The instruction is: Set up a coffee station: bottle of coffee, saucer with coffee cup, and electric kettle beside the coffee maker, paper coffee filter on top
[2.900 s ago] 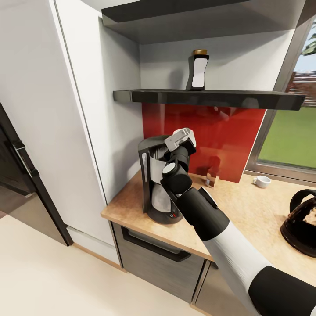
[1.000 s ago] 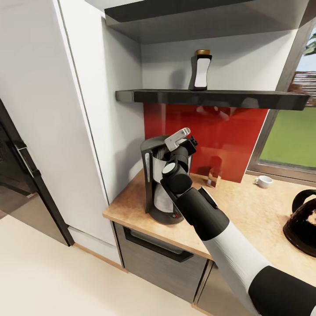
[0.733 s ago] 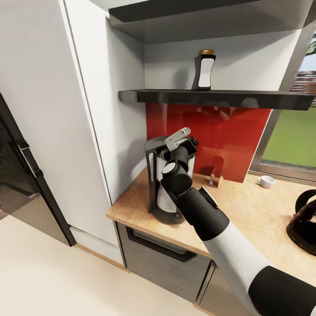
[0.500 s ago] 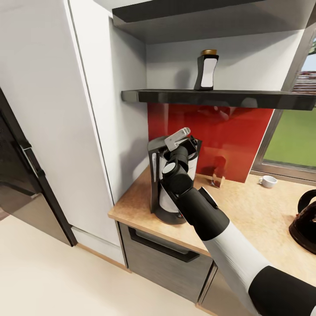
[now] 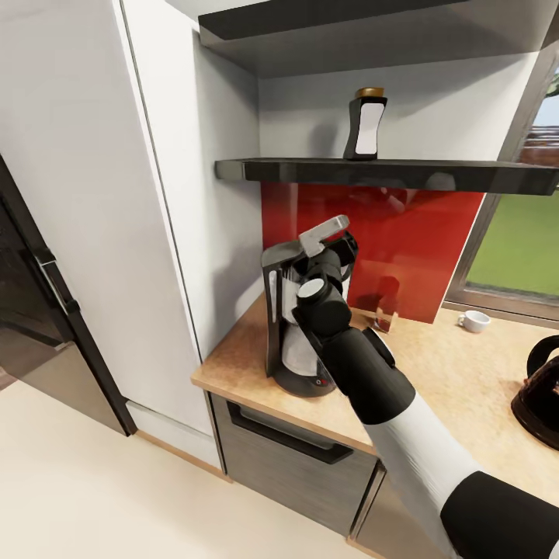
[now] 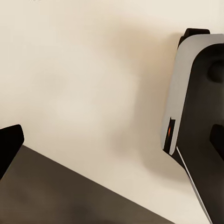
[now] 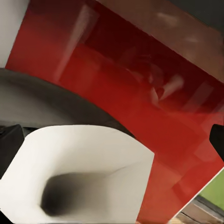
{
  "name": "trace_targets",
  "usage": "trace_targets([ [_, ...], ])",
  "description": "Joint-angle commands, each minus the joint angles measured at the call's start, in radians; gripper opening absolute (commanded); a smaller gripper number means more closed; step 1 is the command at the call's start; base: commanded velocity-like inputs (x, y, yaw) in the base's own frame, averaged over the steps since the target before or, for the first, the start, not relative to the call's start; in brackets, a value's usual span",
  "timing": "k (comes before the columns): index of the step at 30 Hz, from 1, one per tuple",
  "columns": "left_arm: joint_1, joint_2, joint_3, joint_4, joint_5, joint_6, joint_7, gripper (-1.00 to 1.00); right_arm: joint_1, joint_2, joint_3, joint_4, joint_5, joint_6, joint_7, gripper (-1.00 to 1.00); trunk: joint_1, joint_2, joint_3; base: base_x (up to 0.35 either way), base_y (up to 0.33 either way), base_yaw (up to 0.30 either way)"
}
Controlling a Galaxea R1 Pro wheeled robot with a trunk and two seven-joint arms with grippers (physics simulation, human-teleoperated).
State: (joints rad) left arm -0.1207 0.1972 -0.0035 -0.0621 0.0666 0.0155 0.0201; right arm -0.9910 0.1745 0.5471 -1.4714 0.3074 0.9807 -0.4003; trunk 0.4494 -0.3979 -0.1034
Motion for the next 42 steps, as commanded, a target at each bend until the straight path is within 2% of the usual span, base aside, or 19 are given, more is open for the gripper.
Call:
trace_targets([
  [1, 0.000, 0.000, -0.001, -0.001, 0.007, 0.002, 0.001, 1.00, -0.001, 0.000, -0.005, -0.001, -0.014, 0.005, -0.008, 1.00, 0.001, -0.002, -0.002, 0.000, 0.000, 0.000],
  [2, 0.000, 0.000, -0.001, -0.002, 0.007, 0.001, 0.001, 1.00, -0.001, 0.000, -0.018, -0.001, -0.038, 0.004, -0.008, 1.00, 0.001, -0.002, -0.002, 0.000, 0.000, 0.000],
  [3, 0.000, 0.001, -0.001, -0.002, 0.007, 0.001, 0.001, 1.00, -0.001, 0.000, -0.107, 0.000, -0.209, 0.003, -0.007, 1.00, 0.001, -0.002, -0.002, 0.000, 0.000, 0.000],
  [6, 0.000, 0.002, -0.001, -0.002, 0.007, 0.001, 0.001, 1.00, -0.001, 0.000, -0.133, 0.001, -0.279, 0.003, -0.007, 1.00, 0.001, -0.002, -0.002, 0.000, 0.000, 0.000],
  [7, 0.000, 0.001, 0.000, -0.002, 0.007, 0.001, 0.001, 1.00, -0.001, 0.000, -0.136, 0.002, -0.288, 0.003, -0.008, 1.00, 0.001, -0.002, -0.002, 0.000, 0.000, 0.000],
  [16, 0.000, 0.001, 0.000, -0.002, 0.007, 0.004, 0.001, 1.00, -0.001, 0.000, -0.140, -0.002, -0.299, 0.001, -0.008, 1.00, 0.001, -0.002, -0.002, -0.030, 0.000, 0.000],
  [23, 0.000, 0.001, 0.000, -0.002, 0.007, 0.003, 0.001, 1.00, -0.001, 0.000, -0.141, -0.014, -0.300, -0.026, -0.008, 1.00, 0.001, -0.002, 0.005, -0.306, 0.085, 0.000],
  [35, 0.000, 0.001, 0.000, -0.002, 0.007, 0.003, 0.001, 1.00, -0.001, 0.000, -0.141, -0.016, -0.300, -0.030, -0.008, 1.00, 0.001, -0.002, 0.024, -0.290, 0.107, 0.000],
  [42, 0.000, 0.001, -0.001, -0.002, 0.006, 0.002, 0.001, 1.00, -0.001, 0.000, -0.190, -0.015, -0.300, -0.030, -0.008, 1.00, 0.001, -0.002, 0.030, -0.240, 0.114, 0.000],
])
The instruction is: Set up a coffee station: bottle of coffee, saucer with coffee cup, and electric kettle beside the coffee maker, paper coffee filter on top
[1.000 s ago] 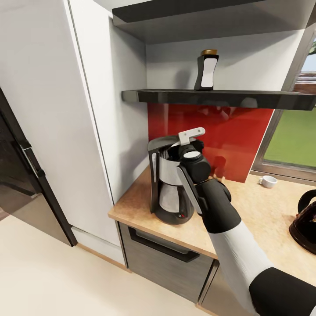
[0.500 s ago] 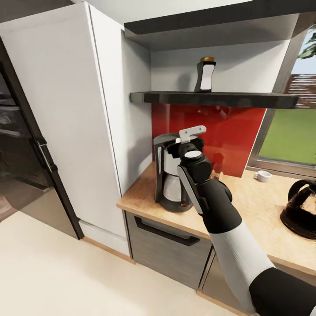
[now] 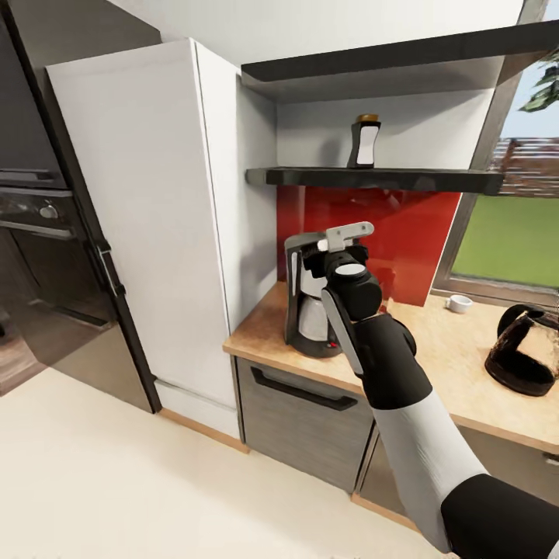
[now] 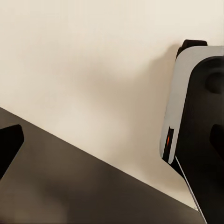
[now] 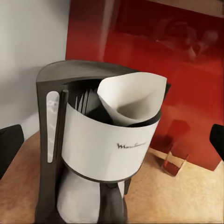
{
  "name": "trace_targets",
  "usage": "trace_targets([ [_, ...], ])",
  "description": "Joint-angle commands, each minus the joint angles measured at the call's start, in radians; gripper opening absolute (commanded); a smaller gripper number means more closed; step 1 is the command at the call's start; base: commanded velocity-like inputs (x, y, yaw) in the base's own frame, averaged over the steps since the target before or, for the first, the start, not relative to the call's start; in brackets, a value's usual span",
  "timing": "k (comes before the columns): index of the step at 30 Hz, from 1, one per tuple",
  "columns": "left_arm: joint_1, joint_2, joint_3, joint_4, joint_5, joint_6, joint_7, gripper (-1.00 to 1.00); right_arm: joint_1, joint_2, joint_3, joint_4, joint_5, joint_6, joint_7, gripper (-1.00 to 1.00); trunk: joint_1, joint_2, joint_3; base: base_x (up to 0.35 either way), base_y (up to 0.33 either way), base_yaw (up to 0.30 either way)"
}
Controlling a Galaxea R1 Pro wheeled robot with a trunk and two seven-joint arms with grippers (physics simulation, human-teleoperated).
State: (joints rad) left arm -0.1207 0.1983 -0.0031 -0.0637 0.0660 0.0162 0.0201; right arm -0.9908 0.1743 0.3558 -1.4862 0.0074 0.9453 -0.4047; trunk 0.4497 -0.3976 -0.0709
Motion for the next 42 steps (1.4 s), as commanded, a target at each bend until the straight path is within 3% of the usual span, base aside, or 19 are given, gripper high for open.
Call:
trace_targets([
  [1, -0.001, 0.000, -0.001, -0.001, 0.007, 0.001, 0.001, 1.00, -0.001, 0.000, -0.002, 0.000, 0.000, 0.006, -0.003, 1.00, 0.000, -0.002, -0.002, -0.155, 0.104, 0.000],
  [21, -0.001, 0.001, 0.001, -0.001, 0.012, -0.001, 0.002, 1.00, 0.006, 0.000, -0.005, 0.002, 0.000, 0.006, -0.005, 1.00, 0.000, -0.002, 0.012, -0.016, 0.012, -0.189],
  [29, -0.001, 0.000, 0.000, -0.001, 0.008, -0.002, 0.001, 1.00, 0.001, 0.000, 0.015, -0.011, -0.014, 0.003, -0.004, 1.00, 0.000, -0.002, 0.013, 0.000, 0.000, -0.036],
  [32, -0.001, -0.005, -0.003, -0.001, 0.005, -0.009, 0.001, 1.00, -0.097, 0.000, 0.017, -0.008, -0.016, -0.015, -0.004, 1.00, 0.000, -0.002, 0.013, 0.000, 0.000, 0.000],
  [33, -0.001, -0.006, -0.004, -0.002, 0.005, -0.013, 0.001, 1.00, -0.186, 0.000, 0.015, -0.006, -0.034, -0.019, -0.005, 1.00, 0.000, -0.002, 0.013, 0.000, 0.000, 0.000],
  [36, -0.001, -0.008, -0.005, -0.002, 0.005, -0.015, 0.001, 1.00, -0.290, 0.000, 0.011, 0.002, -0.097, -0.021, -0.006, 1.00, 0.000, -0.002, 0.013, 0.000, 0.000, 0.000],
  [37, -0.001, -0.010, -0.005, -0.001, 0.005, -0.016, 0.001, 1.00, -0.405, 0.000, 0.008, 0.031, -0.151, -0.022, -0.006, 1.00, 0.000, -0.002, 0.013, 0.000, 0.000, 0.000],
  [42, 0.000, -0.012, -0.003, 0.000, 0.005, -0.014, 0.001, 1.00, -0.511, 0.000, 0.006, 0.067, -0.169, -0.022, -0.006, 1.00, 0.000, -0.002, 0.013, 0.000, 0.000, 0.000],
])
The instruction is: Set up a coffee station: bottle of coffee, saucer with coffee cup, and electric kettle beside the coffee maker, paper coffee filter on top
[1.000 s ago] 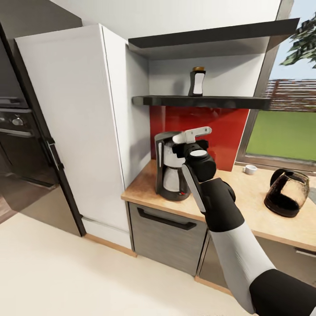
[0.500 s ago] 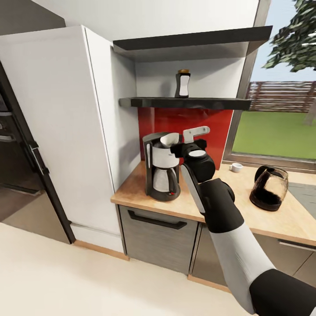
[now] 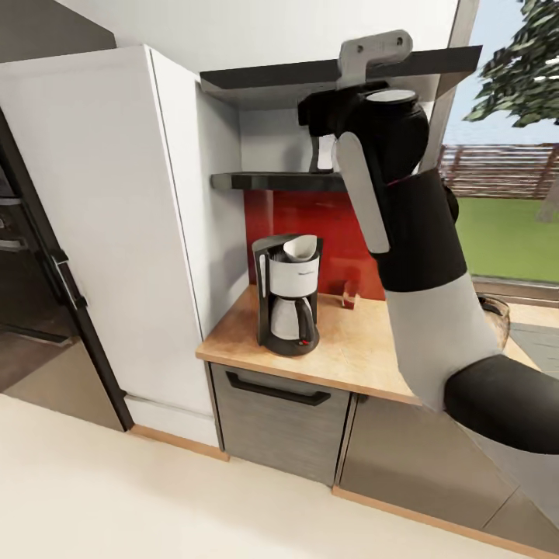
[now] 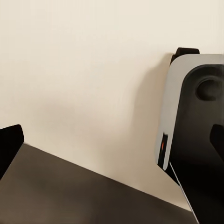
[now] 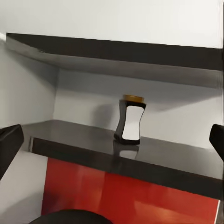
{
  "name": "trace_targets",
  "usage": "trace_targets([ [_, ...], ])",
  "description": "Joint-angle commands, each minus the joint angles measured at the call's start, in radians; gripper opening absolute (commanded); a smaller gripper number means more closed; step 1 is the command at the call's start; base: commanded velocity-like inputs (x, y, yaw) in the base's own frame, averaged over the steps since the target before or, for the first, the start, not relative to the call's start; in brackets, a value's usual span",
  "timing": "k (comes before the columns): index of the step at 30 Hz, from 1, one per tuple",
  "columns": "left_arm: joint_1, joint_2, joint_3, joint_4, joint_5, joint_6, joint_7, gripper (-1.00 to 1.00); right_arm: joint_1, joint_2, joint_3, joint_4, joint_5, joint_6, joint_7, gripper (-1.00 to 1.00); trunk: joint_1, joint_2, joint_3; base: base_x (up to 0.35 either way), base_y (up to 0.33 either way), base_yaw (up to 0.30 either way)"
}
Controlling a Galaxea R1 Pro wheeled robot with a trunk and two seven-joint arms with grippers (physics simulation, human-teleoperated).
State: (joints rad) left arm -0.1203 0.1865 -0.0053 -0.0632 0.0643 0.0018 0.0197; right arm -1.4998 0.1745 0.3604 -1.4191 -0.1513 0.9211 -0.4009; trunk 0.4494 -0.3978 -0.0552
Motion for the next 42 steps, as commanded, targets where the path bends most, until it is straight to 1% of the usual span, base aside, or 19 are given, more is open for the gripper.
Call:
trace_targets([
  [1, 0.000, 0.000, -0.001, 0.000, 0.007, 0.001, 0.001, 1.00, -0.021, 0.000, 0.001, 0.016, -0.012, 0.002, -0.010, 1.00, 0.001, -0.002, -0.002, 0.000, 0.000, 0.000],
  [4, 0.002, 0.000, -0.001, 0.002, 0.009, 0.002, 0.001, 1.00, -0.064, 0.000, -0.001, 0.070, -0.014, 0.002, -0.010, 1.00, 0.001, -0.002, -0.002, 0.000, 0.000, 0.000],
  [7, 0.004, 0.001, -0.001, 0.003, 0.010, 0.002, 0.002, 1.00, -0.082, 0.000, -0.004, 0.124, -0.014, -0.017, -0.010, 1.00, 0.001, -0.002, -0.002, 0.000, 0.000, 0.000],
  [9, 0.015, 0.001, 0.000, 0.003, 0.011, 0.001, 0.002, 1.00, -0.090, 0.000, -0.006, 0.194, -0.014, -0.084, -0.011, 1.00, 0.001, -0.002, -0.002, 0.000, 0.000, 0.000],
  [11, 0.022, 0.000, 0.001, 0.003, 0.011, 0.001, 0.002, 1.00, -0.094, 0.000, -0.007, 0.276, -0.014, -0.189, -0.021, 1.00, 0.001, -0.002, -0.002, 0.000, 0.000, 0.000],
  [12, 0.024, 0.000, 0.001, 0.003, 0.011, 0.001, 0.002, 1.00, -0.095, 0.000, -0.007, 0.297, -0.014, -0.215, -0.028, 1.00, 0.001, -0.002, -0.002, 0.000, 0.000, 0.000],
  [13, 0.027, 0.000, 0.001, 0.003, 0.011, 0.002, 0.002, 1.00, -0.097, 0.000, -0.007, 0.337, -0.014, -0.266, -0.049, 1.00, 0.001, -0.002, -0.002, 0.000, 0.000, 0.000],
  [14, 0.029, -0.001, 0.002, 0.003, 0.011, 0.002, 0.002, 1.00, -0.099, 0.000, -0.007, 0.357, -0.014, -0.290, -0.062, 1.00, 0.001, -0.002, -0.002, 0.000, 0.000, 0.000],
  [15, 0.036, 0.000, 0.002, 0.003, 0.012, 0.002, 0.003, 1.00, -0.109, 0.000, -0.007, 0.396, -0.015, -0.332, -0.090, 1.00, 0.001, -0.002, -0.002, 0.000, 0.000, 0.000],
  [16, 0.046, 0.001, 0.002, 0.003, 0.012, 0.002, 0.003, 1.00, -0.141, 0.000, -0.008, 0.445, -0.017, -0.377, -0.117, 1.00, 0.001, -0.002, -0.002, 0.000, 0.000, 0.000],
  [19, 0.058, 0.000, 0.005, 0.002, 0.014, 0.005, 0.004, 1.00, -0.183, 0.000, -0.008, 0.496, -0.018, -0.421, -0.146, 1.00, 0.001, -0.002, -0.002, 0.000, 0.000, 0.000],
  [21, 0.058, 0.001, 0.006, 0.002, 0.015, 0.007, 0.005, 1.00, -0.184, 0.000, -0.018, 0.498, -0.018, -0.423, -0.147, 1.00, 0.001, -0.002, -0.002, 0.000, 0.000, 0.000],
  [23, 0.059, 0.002, 0.006, 0.002, 0.015, 0.009, 0.005, 1.00, -0.185, 0.000, -0.054, 0.500, -0.018, -0.423, -0.148, 1.00, 0.001, -0.002, -0.002, 0.000, 0.000, 0.000],
  [24, 0.059, 0.003, 0.007, 0.002, 0.015, 0.009, 0.005, 1.00, -0.186, 0.000, -0.079, 0.503, -0.018, -0.424, -0.148, 1.00, 0.001, -0.002, -0.002, 0.000, 0.000, 0.000],
  [27, 0.059, 0.006, 0.008, 0.002, 0.015, 0.007, 0.004, 1.00, -0.186, 0.000, -0.097, 0.504, -0.017, -0.424, -0.148, 1.00, 0.001, -0.002, -0.002, 0.000, 0.000, 0.000],
  [33, 0.059, 0.010, 0.010, 0.001, 0.015, 0.011, 0.003, 1.00, -0.186, 0.000, -0.108, 0.498, -0.018, -0.424, -0.148, 1.00, 0.001, -0.002, -0.002, 0.000, 0.053, 0.000],
  [42, 0.059, 0.010, 0.010, 0.000, 0.015, 0.015, 0.003, 1.00, -0.186, 0.000, -0.109, 0.500, -0.016, -0.421, -0.150, 1.00, 0.001, -0.002, -0.002, 0.000, 0.276, 0.000],
])
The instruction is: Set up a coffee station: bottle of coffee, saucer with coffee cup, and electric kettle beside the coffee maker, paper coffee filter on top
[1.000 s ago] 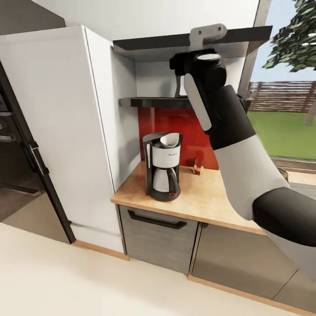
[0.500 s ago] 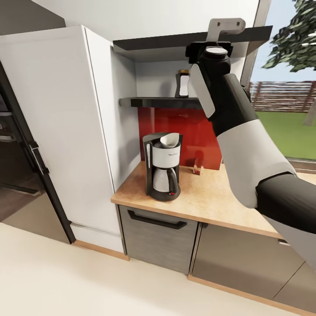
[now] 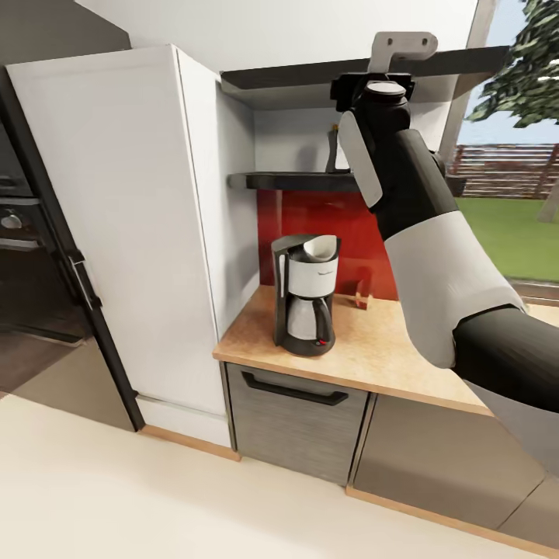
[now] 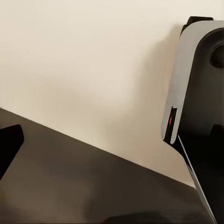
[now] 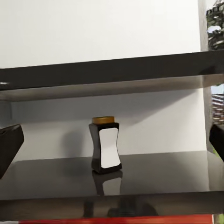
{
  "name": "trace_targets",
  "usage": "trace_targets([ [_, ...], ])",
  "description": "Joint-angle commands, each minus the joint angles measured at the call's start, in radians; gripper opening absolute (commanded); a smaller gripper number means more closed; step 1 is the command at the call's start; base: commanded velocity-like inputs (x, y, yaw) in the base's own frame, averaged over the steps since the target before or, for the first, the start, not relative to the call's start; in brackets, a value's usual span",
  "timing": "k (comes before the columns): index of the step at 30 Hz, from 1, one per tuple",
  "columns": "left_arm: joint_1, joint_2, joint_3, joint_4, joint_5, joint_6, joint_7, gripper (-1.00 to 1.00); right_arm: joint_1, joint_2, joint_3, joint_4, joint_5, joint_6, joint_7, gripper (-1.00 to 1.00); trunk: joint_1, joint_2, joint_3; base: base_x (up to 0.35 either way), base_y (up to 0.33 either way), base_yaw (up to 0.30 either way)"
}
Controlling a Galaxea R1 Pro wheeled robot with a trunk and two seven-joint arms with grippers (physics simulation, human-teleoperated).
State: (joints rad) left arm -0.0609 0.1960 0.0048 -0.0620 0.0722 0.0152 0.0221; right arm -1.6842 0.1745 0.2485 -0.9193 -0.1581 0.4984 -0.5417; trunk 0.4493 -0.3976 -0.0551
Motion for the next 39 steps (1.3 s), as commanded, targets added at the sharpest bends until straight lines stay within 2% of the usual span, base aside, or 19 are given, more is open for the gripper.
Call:
trace_targets([
  [1, 0.000, 0.000, 0.000, -0.001, 0.008, 0.002, 0.001, 1.00, -0.002, 0.000, 0.003, 0.000, -0.010, 0.003, -0.009, 1.00, 0.001, -0.002, -0.002, 0.000, 0.302, 0.000],
  [11, 0.000, 0.000, -0.001, -0.001, 0.007, 0.002, 0.001, 1.00, 0.000, 0.000, 0.003, 0.007, -0.011, 0.003, -0.008, 1.00, 0.001, -0.002, -0.002, 0.000, 0.303, -0.003],
  [16, 0.000, 0.000, -0.001, -0.001, 0.007, 0.002, 0.001, 1.00, 0.001, 0.000, 0.003, 0.008, -0.011, 0.002, -0.008, 1.00, 0.001, -0.002, -0.002, 0.000, 0.298, -0.232],
  [27, 0.005, -0.002, -0.006, 0.003, 0.005, 0.003, 0.001, 1.00, 0.003, 0.000, 0.003, 0.012, -0.008, -0.001, -0.008, 1.00, 0.001, -0.002, -0.002, 0.000, 0.041, -0.296],
  [31, 0.016, -0.002, -0.006, 0.004, 0.005, 0.004, 0.001, 1.00, 0.028, 0.000, 0.004, 0.034, -0.008, -0.003, -0.007, 1.00, 0.001, -0.002, -0.002, 0.000, 0.001, -0.174],
  [35, 0.028, -0.001, -0.006, 0.003, 0.005, 0.003, 0.001, 1.00, 0.042, 0.000, 0.007, 0.128, -0.010, -0.058, -0.005, 1.00, 0.001, -0.002, -0.002, 0.000, 0.000, -0.029],
  [39, 0.029, -0.001, -0.006, 0.004, 0.005, 0.003, 0.001, 1.00, 0.044, 0.000, 0.010, 0.149, -0.011, -0.113, -0.003, 1.00, 0.001, -0.002, -0.002, 0.000, 0.000, -0.007],
])
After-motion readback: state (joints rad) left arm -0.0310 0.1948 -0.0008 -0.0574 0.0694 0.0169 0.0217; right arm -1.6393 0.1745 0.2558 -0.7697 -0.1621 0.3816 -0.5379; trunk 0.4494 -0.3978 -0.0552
